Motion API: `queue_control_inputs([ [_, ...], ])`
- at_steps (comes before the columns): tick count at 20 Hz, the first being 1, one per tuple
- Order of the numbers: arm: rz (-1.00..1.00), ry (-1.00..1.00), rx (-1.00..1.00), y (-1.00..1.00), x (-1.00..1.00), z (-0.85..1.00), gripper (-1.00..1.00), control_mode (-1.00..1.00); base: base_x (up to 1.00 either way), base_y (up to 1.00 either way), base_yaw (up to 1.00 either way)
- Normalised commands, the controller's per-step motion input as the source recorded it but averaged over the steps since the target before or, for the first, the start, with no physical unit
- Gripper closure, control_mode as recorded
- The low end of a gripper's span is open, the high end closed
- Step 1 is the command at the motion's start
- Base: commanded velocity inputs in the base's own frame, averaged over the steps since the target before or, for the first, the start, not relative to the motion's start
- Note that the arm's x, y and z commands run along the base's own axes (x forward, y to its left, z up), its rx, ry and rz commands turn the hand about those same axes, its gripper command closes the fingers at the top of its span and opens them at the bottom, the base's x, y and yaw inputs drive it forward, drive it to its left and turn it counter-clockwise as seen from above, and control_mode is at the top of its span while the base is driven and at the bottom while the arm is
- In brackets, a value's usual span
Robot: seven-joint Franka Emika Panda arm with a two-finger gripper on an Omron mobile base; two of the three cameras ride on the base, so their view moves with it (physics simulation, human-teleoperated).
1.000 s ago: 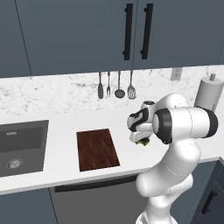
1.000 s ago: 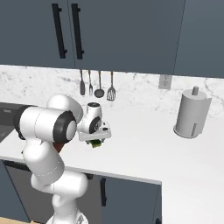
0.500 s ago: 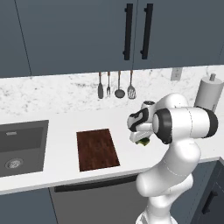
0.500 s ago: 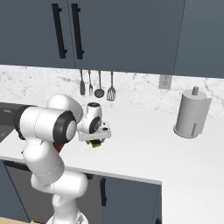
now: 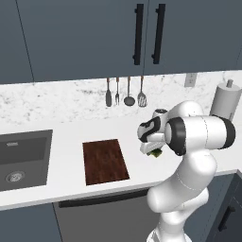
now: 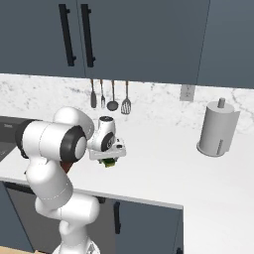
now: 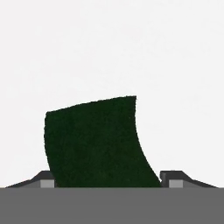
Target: Pick up the sponge from the counter and clean the cutting board by briefly scrubbing or pressing down on the cutting board. Once finished, release the sponge.
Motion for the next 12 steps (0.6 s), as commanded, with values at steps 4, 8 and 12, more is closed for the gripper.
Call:
queue_control_inputs([
  [4, 0.00, 0.00, 0.00, 0.00, 0.00, 0.00, 1.00, -1.00, 0.00, 0.00, 0.00],
  [8, 0.00, 0.00, 0.00, 0.00, 0.00, 0.00, 1.00, -1.00, 0.00, 0.00, 0.00],
  [12, 0.00, -0.01, 0.00, 0.12, -0.05, 0.24, 1.00, -1.00, 0.00, 0.00, 0.00],
])
